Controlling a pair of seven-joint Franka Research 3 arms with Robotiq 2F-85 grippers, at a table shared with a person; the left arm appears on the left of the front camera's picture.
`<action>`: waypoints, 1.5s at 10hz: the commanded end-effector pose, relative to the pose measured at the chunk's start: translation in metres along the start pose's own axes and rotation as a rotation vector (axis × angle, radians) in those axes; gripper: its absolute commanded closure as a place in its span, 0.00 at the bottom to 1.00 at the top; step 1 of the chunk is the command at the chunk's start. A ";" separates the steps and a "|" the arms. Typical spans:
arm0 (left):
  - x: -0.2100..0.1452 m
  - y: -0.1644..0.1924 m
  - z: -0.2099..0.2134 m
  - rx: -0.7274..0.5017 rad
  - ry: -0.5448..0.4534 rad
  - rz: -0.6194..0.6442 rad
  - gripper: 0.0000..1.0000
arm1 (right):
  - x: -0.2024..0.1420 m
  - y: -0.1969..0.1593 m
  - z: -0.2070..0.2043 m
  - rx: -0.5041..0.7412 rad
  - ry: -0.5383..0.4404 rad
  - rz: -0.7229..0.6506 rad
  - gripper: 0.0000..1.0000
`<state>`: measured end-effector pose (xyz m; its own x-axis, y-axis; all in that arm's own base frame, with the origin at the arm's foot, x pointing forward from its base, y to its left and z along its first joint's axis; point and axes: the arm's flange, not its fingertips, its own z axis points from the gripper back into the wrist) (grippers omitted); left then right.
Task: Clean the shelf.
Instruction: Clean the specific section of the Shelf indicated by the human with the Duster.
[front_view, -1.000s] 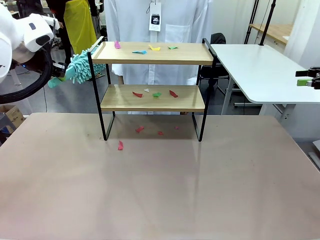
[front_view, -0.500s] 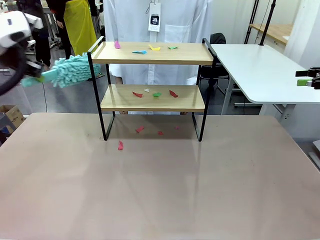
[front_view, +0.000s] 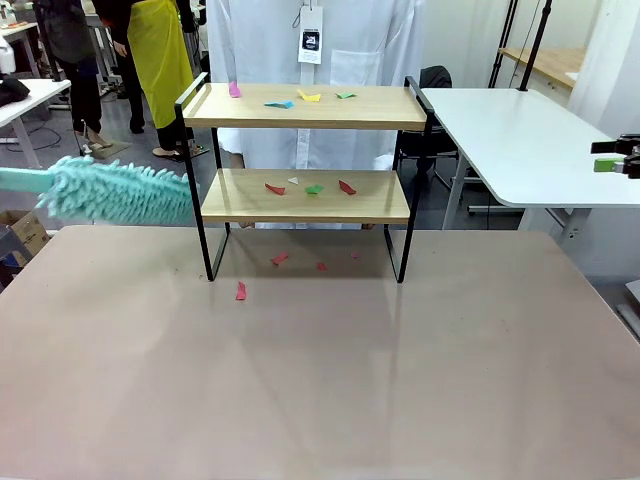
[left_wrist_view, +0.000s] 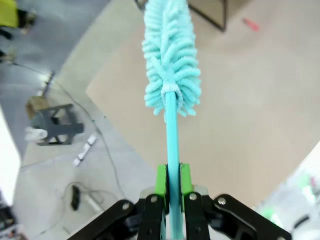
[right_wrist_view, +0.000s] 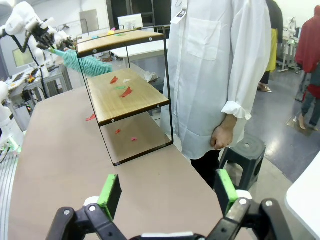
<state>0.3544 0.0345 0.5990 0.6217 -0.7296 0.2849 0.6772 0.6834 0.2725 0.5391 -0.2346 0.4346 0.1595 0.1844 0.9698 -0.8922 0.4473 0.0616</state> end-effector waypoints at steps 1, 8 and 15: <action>-0.020 0.008 0.028 -0.010 0.052 -0.217 0.87 | 0.002 0.001 -0.001 0.001 0.000 0.004 0.00; -0.013 -0.036 0.032 -0.445 -0.042 -0.771 0.87 | 0.002 0.001 -0.001 0.001 0.000 0.004 0.00; -0.010 -0.043 0.027 -0.427 -0.058 -0.752 0.87 | 0.002 0.001 -0.001 0.001 0.000 0.004 0.00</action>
<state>0.3114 0.0104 0.6076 -0.0377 -0.9747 0.2202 0.9989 -0.0308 0.0350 0.5391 -0.2346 0.4346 0.1595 0.1844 0.9698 -0.8923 0.4473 0.0617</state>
